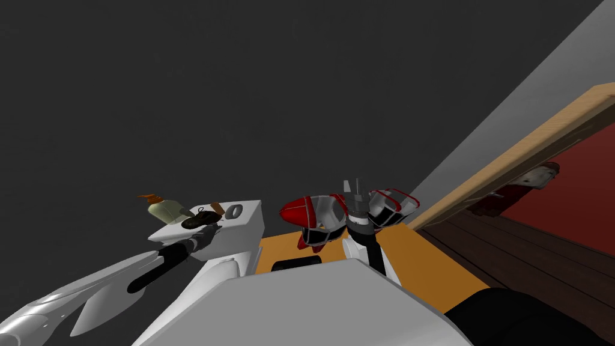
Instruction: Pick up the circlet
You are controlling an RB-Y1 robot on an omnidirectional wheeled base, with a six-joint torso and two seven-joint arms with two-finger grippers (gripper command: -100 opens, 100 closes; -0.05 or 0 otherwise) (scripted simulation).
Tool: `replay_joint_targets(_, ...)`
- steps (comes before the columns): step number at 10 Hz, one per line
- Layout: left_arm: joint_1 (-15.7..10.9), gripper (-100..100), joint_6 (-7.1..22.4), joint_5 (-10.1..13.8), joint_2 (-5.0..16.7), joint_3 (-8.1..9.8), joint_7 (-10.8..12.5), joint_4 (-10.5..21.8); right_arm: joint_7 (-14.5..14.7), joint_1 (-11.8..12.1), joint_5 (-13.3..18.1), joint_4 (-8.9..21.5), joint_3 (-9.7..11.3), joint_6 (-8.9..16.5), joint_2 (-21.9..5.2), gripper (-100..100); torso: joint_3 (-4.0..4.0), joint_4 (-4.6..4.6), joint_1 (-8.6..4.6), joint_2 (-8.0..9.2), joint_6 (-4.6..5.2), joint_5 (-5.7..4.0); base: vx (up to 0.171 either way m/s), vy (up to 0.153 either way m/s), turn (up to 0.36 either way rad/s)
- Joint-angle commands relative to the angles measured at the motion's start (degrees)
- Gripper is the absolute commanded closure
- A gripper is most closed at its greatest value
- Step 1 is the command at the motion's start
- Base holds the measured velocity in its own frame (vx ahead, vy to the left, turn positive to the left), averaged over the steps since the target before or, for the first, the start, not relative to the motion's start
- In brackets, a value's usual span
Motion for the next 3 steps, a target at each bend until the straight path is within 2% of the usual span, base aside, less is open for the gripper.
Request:
replay_joint_targets(1,0.63,100,0.34,-0.4,1.83,-0.65,1.73,-1.55,0.0,0.0,0.0,0.0,0.0,0.0,0.0,0,0.0,0.0,0.0,0.0,0.0,0.0,-0.04,-0.023,0.06)
replay_joint_targets(2,0.35,100,0.16,-0.25,0.95,-0.27,0.75,-0.88,0.0,0.0,0.0,0.0,0.0,0.0,0.0,0,0.07,0.01,-0.08,0.14,-0.06,-0.02,-0.026,-0.016,0.025)
replay_joint_targets(3,0.43,0,0.21,-0.28,1.05,-0.33,0.99,-0.99,0.0,0.0,0.0,0.0,0.0,0.0,0.0,0,0.07,0.02,-0.07,0.12,-0.01,-0.03,0.0,0.0,0.0)
